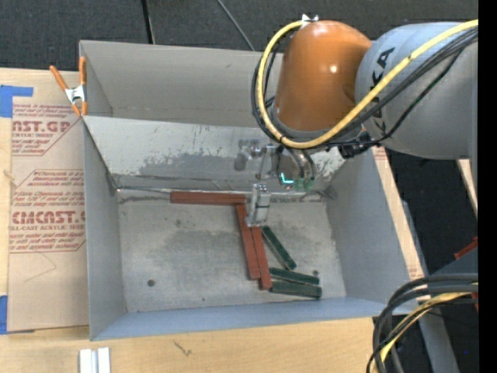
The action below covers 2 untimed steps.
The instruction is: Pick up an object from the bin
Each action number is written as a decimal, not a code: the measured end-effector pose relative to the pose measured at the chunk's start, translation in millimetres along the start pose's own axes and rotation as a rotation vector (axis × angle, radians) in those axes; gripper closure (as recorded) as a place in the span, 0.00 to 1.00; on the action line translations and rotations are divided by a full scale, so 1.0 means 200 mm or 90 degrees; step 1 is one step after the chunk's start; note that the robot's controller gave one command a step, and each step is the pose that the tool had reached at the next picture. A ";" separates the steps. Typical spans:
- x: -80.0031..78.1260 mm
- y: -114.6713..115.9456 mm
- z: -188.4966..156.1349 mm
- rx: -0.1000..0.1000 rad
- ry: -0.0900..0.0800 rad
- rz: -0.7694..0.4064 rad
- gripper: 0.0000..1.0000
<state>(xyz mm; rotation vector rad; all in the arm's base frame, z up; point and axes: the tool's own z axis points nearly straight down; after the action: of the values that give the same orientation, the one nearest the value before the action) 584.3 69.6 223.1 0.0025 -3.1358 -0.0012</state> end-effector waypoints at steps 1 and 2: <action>-0.01 0.00 -0.02 0.000 -0.005 0.001 0.00; 0.03 -0.01 0.22 -0.001 -0.009 0.031 0.00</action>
Offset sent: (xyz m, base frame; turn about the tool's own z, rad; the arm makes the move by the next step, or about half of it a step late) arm -0.0249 -0.0065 -0.1416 0.1362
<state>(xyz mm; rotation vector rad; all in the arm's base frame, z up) 578.3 67.3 179.7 -0.0732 -3.1496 -0.0032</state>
